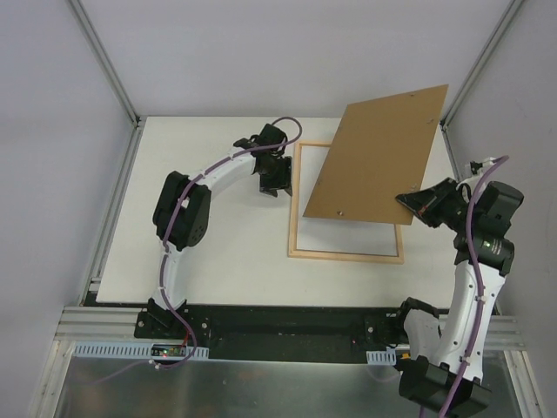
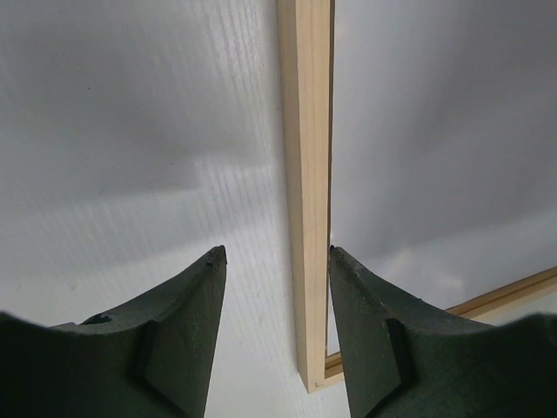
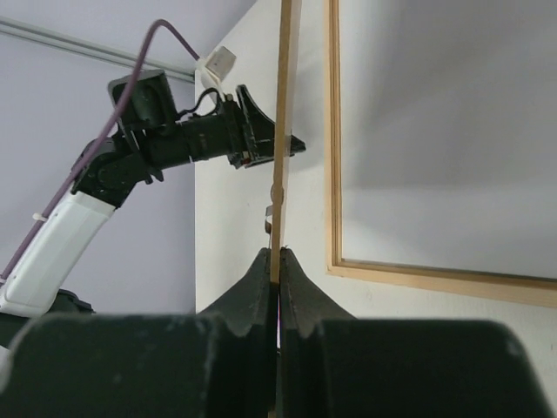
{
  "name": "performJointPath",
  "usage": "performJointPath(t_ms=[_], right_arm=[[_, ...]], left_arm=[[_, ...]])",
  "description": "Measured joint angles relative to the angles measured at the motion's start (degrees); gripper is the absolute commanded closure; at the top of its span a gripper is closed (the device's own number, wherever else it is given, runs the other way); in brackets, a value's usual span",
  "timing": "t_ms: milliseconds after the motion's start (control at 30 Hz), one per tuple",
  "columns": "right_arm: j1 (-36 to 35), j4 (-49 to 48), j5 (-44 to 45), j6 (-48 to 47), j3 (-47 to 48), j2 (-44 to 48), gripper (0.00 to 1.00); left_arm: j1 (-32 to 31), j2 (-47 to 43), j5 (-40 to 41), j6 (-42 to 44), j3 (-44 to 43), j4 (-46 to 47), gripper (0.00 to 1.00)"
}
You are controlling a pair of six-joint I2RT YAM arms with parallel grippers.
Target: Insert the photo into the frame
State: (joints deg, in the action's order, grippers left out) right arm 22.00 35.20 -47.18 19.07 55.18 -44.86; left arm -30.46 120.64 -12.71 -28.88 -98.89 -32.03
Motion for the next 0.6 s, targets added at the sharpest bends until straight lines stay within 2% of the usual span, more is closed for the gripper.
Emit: performJointPath(t_ms=[300,433,600], right_arm=[[0.55,1.29,0.11,-0.26,5.03,-2.16,1.0],[0.7,2.56,0.24,-0.61,5.7,-2.29,1.0],[0.74,3.43,0.22,-0.98,5.75,-2.32,1.0]], left_arm=[[-3.37,4.22,1.6,0.26,-2.27,0.13,0.53],[-4.13,5.38,2.03,0.31,-2.62,0.09,0.57],[-4.48,6.56,2.6,0.37,-2.62,0.09,0.67]])
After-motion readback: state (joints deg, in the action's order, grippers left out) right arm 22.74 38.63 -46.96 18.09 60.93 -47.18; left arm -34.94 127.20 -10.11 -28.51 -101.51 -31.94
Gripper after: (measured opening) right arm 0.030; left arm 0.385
